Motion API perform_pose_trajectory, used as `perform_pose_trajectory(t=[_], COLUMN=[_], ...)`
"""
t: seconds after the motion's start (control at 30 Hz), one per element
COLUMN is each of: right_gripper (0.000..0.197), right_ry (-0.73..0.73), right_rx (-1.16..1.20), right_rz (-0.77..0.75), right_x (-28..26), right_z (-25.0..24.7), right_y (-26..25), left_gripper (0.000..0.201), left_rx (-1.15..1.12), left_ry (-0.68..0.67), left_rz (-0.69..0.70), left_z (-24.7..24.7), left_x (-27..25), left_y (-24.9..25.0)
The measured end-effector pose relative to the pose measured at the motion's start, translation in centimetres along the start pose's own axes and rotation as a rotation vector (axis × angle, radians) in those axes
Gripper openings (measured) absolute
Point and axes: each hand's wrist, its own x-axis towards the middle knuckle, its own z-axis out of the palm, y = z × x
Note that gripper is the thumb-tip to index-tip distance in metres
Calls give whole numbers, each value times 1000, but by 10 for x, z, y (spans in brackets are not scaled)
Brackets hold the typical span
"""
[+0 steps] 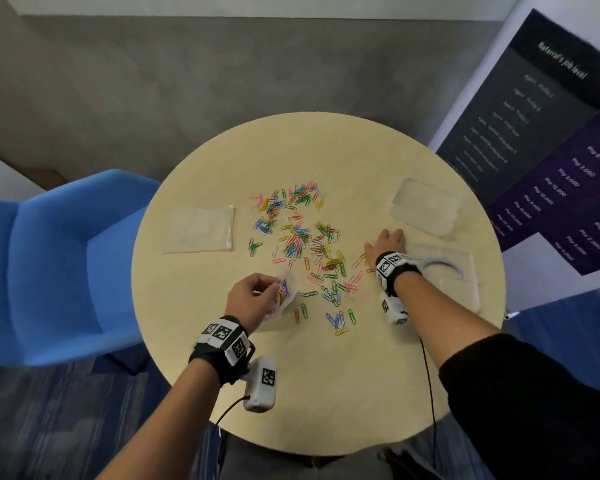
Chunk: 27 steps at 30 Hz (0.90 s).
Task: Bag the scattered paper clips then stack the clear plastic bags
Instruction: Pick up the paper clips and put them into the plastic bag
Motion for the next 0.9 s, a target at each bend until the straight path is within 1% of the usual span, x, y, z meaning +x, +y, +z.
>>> perform_pose_trajectory(t=[0.07,0.13,0.2,0.27,0.3,0.37,0.4,0.43,0.47,0.5,0.57,0.67,0.77,0.83,0.9], right_gripper=[70,69,63,58,58,67,75,84,89,91,91,81,59,44,33], right_ry=[-9,-60,-105,-99,-52,58,65,41,6,-20,-23,-7,23,53,45], right_rx=[-13,-54,-98,-74,-56,-42,-15,26,60,67,15,-87,-210,-238,-257], right_rz=[-20,-78,-194,-297,-297,-201,-127,-71,-48,-63,-173,-343,-455,-538,-610], right_x=[-16,-39,-63,-77,-79,-75,-73,-70,-69,-70,-75,-89,-98,-100,-94], right_z=[9,24,39,40,35,25,22,24,27,33,45,59,61,57,53], right_y=[-6,-14,-18,-15,-10,2,9,13,13,10,-4,-30,-45,-46,-41], left_gripper=[11,9,7,8,9,11,12,13,13,13,14,14,16,18,18], left_rx=[4,-3,-13,-26,-42,-61,-67,-73,-82,-92,-108,-125,-162,-204,-267], left_ry=[2,0,-7,-16,-22,-27,-29,-31,-32,-36,-46,-52,-49,-40,-27], left_rz=[2,4,8,-2,-10,-19,-24,-27,-31,-36,-41,-52,-61,-73,-85], left_z=[-2,-3,-4,-5,-6,-10,-11,-12,-13,-14,-15,-16,-16,-17,-17], left_x=[-2,-4,-4,-5,-5,-6,-6,-6,-6,-6,-6,-6,-5,-5,-5], left_y=[0,1,3,7,9,11,11,10,9,7,5,4,8,7,5])
